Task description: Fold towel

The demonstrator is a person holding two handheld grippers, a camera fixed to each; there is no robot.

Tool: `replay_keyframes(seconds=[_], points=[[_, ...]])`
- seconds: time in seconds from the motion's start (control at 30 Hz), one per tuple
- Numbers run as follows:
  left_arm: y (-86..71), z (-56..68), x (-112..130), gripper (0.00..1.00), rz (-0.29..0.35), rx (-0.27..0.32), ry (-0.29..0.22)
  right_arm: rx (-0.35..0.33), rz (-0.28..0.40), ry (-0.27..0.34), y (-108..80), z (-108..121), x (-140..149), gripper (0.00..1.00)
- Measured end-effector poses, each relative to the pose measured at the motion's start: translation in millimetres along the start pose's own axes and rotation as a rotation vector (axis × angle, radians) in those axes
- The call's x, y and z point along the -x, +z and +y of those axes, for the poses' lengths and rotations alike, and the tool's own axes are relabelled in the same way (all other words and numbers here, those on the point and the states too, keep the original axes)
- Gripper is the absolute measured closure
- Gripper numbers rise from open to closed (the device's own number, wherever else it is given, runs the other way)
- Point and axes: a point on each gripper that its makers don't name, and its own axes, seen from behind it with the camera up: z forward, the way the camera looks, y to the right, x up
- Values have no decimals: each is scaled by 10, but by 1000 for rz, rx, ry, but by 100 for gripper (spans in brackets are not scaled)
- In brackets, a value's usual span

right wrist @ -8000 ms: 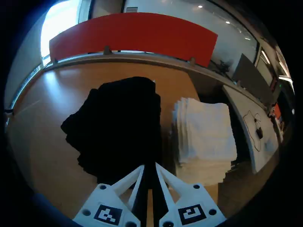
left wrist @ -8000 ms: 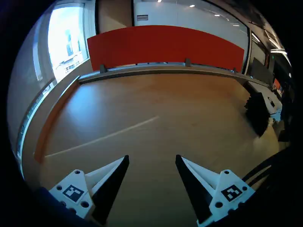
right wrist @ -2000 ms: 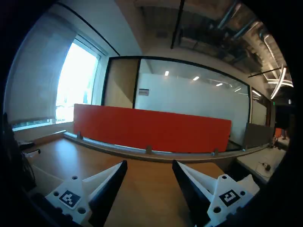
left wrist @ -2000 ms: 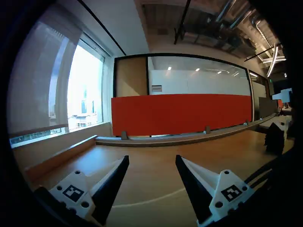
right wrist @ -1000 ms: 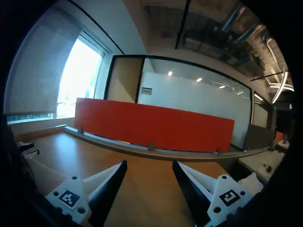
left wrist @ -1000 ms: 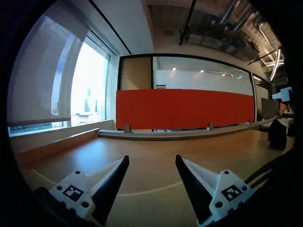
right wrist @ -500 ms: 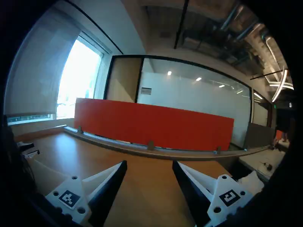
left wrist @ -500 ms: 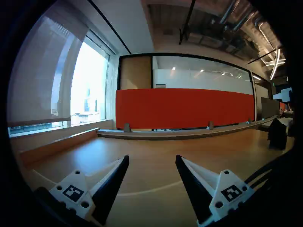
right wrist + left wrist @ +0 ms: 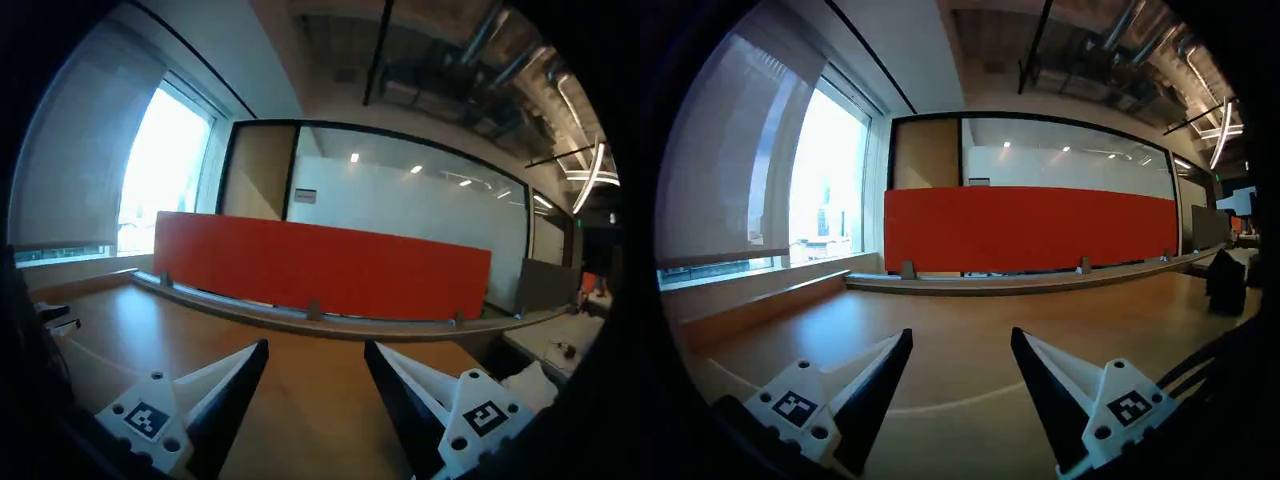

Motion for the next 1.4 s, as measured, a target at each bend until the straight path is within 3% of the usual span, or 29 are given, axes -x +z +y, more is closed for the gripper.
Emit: replay_keyframes(seconds=[0.57,1.07,1.4], points=[[-4,7,8,9,0,0,0,38,7,74,35,215,395,7],[-1,8,10,9,0,0,0,36,-2,67,-42,263,951,6],[3,7,6,9,0,0,0,51,11,104,-64,372,1100,6]])
